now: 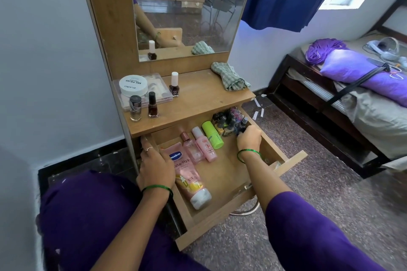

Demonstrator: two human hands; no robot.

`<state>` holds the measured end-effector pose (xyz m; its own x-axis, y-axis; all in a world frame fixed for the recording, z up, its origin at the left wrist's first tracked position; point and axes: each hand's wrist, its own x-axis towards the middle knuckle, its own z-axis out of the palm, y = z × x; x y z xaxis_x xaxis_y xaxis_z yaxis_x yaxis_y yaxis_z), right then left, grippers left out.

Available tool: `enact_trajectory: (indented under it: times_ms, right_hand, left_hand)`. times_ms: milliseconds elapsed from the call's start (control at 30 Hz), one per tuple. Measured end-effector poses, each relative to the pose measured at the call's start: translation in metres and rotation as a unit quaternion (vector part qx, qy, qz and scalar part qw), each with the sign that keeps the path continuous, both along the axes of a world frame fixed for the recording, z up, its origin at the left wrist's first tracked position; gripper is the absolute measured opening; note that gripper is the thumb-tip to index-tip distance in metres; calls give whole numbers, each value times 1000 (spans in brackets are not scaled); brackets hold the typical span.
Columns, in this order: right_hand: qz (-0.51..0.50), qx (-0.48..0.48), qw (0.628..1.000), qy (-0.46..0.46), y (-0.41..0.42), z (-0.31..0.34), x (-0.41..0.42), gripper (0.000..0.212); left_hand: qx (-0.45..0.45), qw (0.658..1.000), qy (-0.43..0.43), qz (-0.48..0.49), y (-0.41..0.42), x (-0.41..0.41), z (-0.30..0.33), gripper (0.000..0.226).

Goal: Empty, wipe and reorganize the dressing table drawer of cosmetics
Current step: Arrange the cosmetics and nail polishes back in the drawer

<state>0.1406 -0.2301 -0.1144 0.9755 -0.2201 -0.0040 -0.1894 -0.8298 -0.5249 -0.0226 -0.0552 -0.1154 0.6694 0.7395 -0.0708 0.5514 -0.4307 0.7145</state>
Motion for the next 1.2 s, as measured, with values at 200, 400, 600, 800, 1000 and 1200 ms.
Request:
enact_trajectory:
  times_ms: [200, 400, 600, 800, 1000, 1200]
  right_hand:
    - [16, -33, 999, -6, 1, 9, -5, 12]
    - [144, -49, 978, -145, 37, 45, -14, 24]
    - [356, 82, 905, -218, 101, 72, -11, 33]
    - [440, 105, 855, -254, 145, 76, -6, 41]
    - [396, 111, 881, -235, 145, 61, -4, 27]
    - [316, 160, 878, -321, 95, 67, -32, 19]
  left_hand:
    - [5, 1000, -9, 4, 0, 2, -5, 54]
    - [16, 1000, -11, 2, 2, 2, -5, 54]
    - [14, 1000, -9, 2, 2, 2, -3, 54]
    - [21, 1000, -8, -2, 2, 1, -6, 53]
    - [31, 999, -6, -4, 3, 2, -8, 53]
    - [27, 1000, -1, -6, 3, 3, -9, 51]
